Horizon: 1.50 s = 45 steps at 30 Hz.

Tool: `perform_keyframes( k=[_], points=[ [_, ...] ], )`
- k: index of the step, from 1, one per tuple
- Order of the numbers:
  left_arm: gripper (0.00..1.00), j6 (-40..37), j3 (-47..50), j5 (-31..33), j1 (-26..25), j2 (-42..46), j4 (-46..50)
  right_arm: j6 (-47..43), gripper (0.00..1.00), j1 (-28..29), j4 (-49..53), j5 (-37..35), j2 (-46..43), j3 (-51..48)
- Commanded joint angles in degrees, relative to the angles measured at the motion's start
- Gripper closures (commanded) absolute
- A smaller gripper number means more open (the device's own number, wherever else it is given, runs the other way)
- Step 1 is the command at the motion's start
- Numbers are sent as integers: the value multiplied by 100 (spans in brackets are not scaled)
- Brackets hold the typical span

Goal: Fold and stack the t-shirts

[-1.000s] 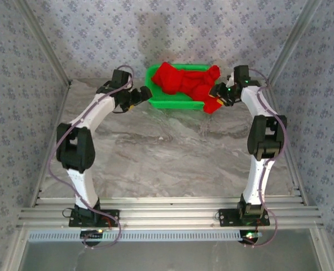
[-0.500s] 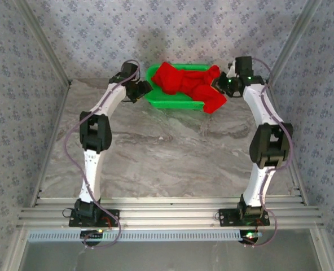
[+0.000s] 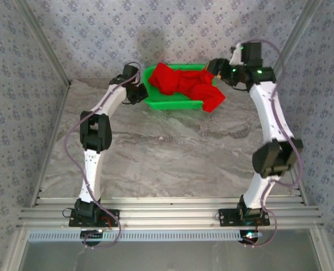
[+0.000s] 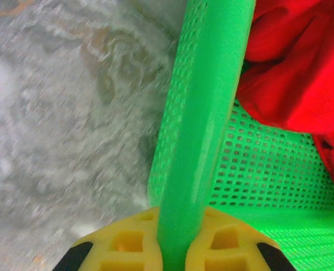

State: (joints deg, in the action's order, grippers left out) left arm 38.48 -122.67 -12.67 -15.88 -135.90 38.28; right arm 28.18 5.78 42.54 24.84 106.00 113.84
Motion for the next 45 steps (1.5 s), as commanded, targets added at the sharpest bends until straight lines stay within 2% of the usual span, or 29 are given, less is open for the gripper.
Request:
perform_keyframes(
  k=[1,3,10,15,19,24,25,27,30,33,36,39,41,45],
  points=[
    [100,-517,1216,188,-38,936,131,-736,23,143,1111,-562,647,-93],
    [100,-515,1918,169,-59,1371,-182,-960,17,186,1202,-656,891,34],
    [100,-568,3225,485,-451,2424,-425,-1627,15,870,2223,-1058,1929,1286],
    [100,-324,3794,707,-604,3065,-604,-1959,15,1436,3006,-1931,2674,1916],
    [100,-122,4058,713,-657,3552,-756,-1942,15,1697,3088,-2563,3091,1941],
    [100,60,4440,497,-695,4111,-994,-2048,17,2012,2878,-3715,3404,1851],
    [100,95,4560,466,-696,4257,-1044,-2038,19,2058,2857,-3836,3449,1830],
    [100,150,4796,467,-682,4491,-1150,-2023,30,2152,2728,-4105,3495,1739],
    [100,150,5080,414,-566,4764,-1209,-2055,71,2225,2652,-4399,3413,1582],
    [100,160,5370,362,-257,5109,-1194,-2000,99,2184,2240,-4479,2757,1296],
    [100,138,5649,304,222,5435,-1111,-1986,100,2190,1454,-3927,1678,1018],
    [100,204,5927,202,711,5671,-1134,-1934,100,2222,1436,-3364,1065,1456],
    [100,251,6082,159,1060,5770,-1111,-1546,100,2276,1496,-2752,703,1892],
    [100,498,6291,252,1836,5931,-968,-755,100,2220,919,-1864,-262,1773]
  ],
)
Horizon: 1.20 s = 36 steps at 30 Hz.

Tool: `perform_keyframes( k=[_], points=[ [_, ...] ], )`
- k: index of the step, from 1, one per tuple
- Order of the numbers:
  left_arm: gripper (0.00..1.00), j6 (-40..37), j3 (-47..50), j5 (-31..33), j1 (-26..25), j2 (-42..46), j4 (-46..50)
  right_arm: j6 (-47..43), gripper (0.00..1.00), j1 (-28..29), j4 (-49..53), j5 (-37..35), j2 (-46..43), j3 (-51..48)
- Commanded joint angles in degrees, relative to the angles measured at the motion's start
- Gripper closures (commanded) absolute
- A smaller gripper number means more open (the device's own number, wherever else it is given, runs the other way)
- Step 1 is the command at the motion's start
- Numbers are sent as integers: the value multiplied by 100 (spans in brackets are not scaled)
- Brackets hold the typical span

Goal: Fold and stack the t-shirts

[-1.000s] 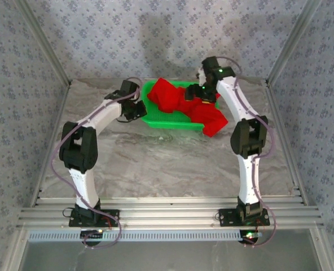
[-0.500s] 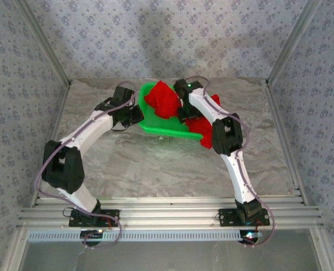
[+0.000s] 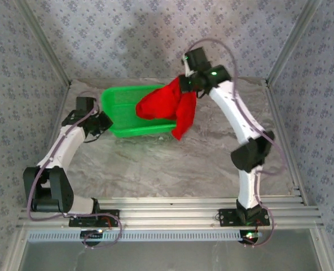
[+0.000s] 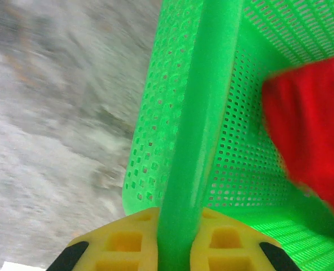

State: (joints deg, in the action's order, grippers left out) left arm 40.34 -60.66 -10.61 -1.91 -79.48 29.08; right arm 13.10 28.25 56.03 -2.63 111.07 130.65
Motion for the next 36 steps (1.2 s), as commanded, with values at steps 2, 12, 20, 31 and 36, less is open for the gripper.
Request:
perform_keyframes(
  k=[2,12,20,31,36],
  points=[
    [100,646,247,67,1000,454,-73,1022,100,-170,-565,1085,-1143,48],
    [100,2670,749,1535,2126,1618,90,1336,100,-844,900,1263,-2325,-759],
    [100,3505,1001,2927,1392,1817,-140,1200,100,-714,814,1968,-2503,-2718],
    [16,2972,1058,2176,413,1249,-870,581,81,-1132,507,1133,-1201,-3649],
    [0,2293,459,1846,-53,1576,303,279,39,-1621,430,1071,-919,-3588]
  ],
)
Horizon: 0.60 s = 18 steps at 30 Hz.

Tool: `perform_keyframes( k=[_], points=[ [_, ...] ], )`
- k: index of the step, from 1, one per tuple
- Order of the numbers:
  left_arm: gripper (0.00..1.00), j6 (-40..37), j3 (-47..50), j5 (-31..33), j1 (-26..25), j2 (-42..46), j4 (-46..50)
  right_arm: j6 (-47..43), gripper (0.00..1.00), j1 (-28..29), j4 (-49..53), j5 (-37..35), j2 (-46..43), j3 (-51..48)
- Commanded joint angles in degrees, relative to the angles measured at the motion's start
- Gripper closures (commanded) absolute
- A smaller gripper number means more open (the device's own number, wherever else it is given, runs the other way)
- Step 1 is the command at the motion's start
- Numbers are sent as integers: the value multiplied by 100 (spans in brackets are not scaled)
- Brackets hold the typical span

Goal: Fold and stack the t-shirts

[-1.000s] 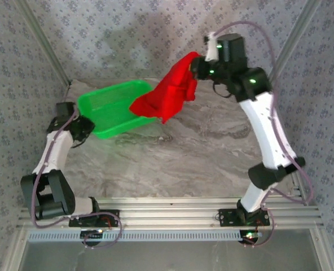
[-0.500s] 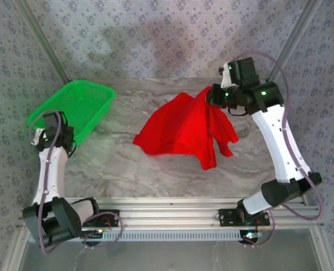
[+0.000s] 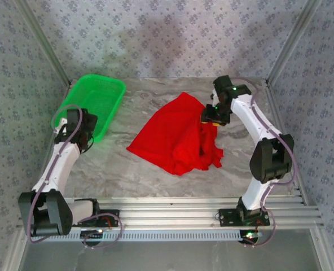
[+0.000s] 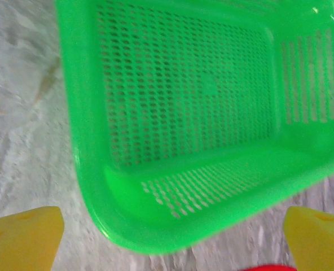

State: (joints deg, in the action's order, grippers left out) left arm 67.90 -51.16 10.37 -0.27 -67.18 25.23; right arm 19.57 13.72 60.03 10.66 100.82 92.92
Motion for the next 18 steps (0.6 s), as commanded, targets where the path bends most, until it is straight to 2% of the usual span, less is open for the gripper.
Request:
perform_keyframes(
  k=[1,6,7,8,11,13,18],
  points=[
    [0,-553,-570,-315,-316,464,957,-417,36,-221,90,-304,86,211],
    [0,-822,-670,-490,-1136,1092,2111,-471,13,-291,111,-288,-868,-211],
    [1,-818,-575,-609,-1359,1156,2230,-416,3,-275,113,-159,-1176,-411],
    [2,-790,-405,-799,-1563,1150,2198,-304,0,-266,103,58,-1481,-636],
    [6,-717,186,-1372,-1977,821,1695,25,0,-236,244,472,-2192,-1327],
    [10,-702,473,-1797,-2041,318,1153,205,0,-207,279,566,-2612,-1837],
    [15,-804,378,-1865,-2145,-969,211,520,0,-179,-17,873,-3288,-3122]
  ],
)
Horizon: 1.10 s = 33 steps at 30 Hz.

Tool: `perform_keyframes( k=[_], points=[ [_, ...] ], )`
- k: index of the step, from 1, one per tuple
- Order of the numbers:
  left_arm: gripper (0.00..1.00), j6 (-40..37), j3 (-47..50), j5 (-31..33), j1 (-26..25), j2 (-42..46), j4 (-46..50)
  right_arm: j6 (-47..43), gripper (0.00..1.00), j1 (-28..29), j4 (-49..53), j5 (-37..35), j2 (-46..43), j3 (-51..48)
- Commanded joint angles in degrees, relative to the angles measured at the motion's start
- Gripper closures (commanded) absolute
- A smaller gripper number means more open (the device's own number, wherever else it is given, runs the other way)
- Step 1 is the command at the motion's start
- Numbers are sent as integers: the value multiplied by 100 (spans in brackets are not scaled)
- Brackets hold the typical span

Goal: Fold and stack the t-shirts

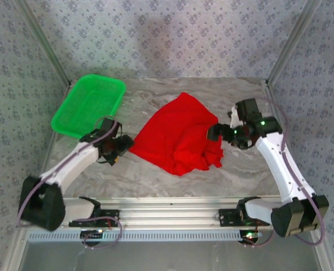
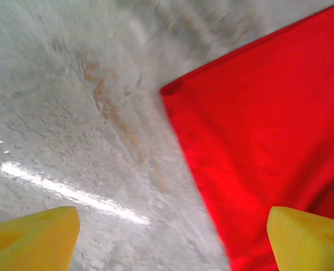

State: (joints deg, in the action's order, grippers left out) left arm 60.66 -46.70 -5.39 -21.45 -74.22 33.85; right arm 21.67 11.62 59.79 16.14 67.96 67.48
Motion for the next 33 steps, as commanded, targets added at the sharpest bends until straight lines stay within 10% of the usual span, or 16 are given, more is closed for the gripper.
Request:
perform_keyframes(
  k=[1,11,18,22,30,33],
  points=[
    [15,-114,-183,-345,-25,-519,-759,315,0,59,-86,381,-54,-734],
    [27,-197,-915,-351,-34,-2128,-1125,364,0,-78,-395,440,-79,-1485],
    [78,-405,-1418,-499,-39,-2948,-1374,546,1,-177,-793,673,-211,-1989],
    [100,-744,-1417,-358,-2,-2526,-1085,686,2,-212,-1227,715,15,-2212],
    [100,-1074,-1283,-126,181,-706,-370,1145,9,-575,-2703,730,1034,-1892],
    [100,-1037,-1197,-130,274,-201,-173,1139,34,-535,-2746,609,1854,-1510]
  ],
)
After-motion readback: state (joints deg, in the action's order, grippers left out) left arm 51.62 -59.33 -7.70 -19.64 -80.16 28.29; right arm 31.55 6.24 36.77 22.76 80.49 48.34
